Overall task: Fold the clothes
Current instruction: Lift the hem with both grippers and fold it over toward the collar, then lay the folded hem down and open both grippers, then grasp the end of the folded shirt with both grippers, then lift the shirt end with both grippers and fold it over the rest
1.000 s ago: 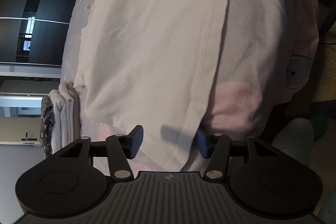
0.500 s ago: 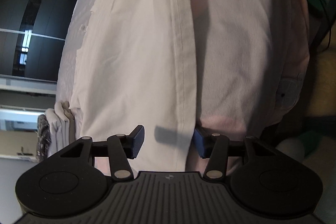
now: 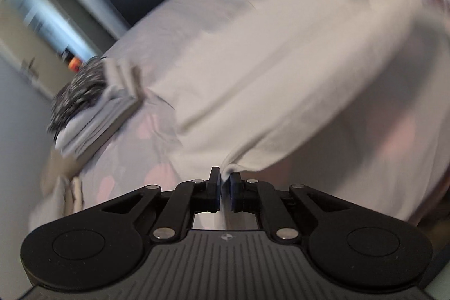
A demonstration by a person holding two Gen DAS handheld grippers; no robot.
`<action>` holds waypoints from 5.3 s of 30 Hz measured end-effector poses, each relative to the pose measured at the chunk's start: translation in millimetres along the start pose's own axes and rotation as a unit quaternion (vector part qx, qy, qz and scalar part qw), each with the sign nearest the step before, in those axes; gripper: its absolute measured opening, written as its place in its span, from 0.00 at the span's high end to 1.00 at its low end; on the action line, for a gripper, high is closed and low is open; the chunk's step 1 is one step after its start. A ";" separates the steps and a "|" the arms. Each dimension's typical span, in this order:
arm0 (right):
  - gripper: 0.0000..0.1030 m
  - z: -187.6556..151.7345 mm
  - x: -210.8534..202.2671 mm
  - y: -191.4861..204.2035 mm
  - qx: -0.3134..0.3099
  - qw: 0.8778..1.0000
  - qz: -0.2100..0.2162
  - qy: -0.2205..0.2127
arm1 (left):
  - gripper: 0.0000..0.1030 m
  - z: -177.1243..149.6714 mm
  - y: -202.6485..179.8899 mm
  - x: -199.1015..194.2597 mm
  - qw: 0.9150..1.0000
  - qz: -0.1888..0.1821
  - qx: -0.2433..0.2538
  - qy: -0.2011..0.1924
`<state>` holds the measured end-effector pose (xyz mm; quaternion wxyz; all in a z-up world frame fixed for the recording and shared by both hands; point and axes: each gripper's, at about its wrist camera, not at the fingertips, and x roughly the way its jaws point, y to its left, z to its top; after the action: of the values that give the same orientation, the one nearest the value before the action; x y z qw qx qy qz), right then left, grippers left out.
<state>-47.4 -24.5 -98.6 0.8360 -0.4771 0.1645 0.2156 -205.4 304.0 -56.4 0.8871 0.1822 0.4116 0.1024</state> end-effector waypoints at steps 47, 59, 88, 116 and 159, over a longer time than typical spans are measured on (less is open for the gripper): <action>0.95 165.1 301.1 -117.5 0.068 0.992 0.077 0.066 | 0.96 219.0 139.4 255.0 0.994 -0.075 -0.032 0.070; 0.94 155.3 415.4 -72.1 0.094 0.979 0.137 0.120 | 0.86 205.5 143.2 354.8 0.986 -0.071 -0.092 0.117; 0.67 57.6 244.7 -100.4 0.264 0.927 0.228 0.138 | 0.72 104.3 147.5 186.6 0.980 -0.091 -0.138 0.110; 0.84 5.5 209.1 -46.9 0.184 0.932 0.275 0.145 | 0.82 18.8 61.2 179.9 0.981 -0.113 -0.002 0.158; 0.53 28.7 162.7 21.7 -0.110 0.971 0.207 0.053 | 0.59 -2.5 -8.7 151.0 0.967 -0.016 0.242 0.084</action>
<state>82.2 43.3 -178.5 0.7058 -0.5322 0.2795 0.3749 -110.3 346.7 -166.0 0.7805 0.3758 0.4996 0.0008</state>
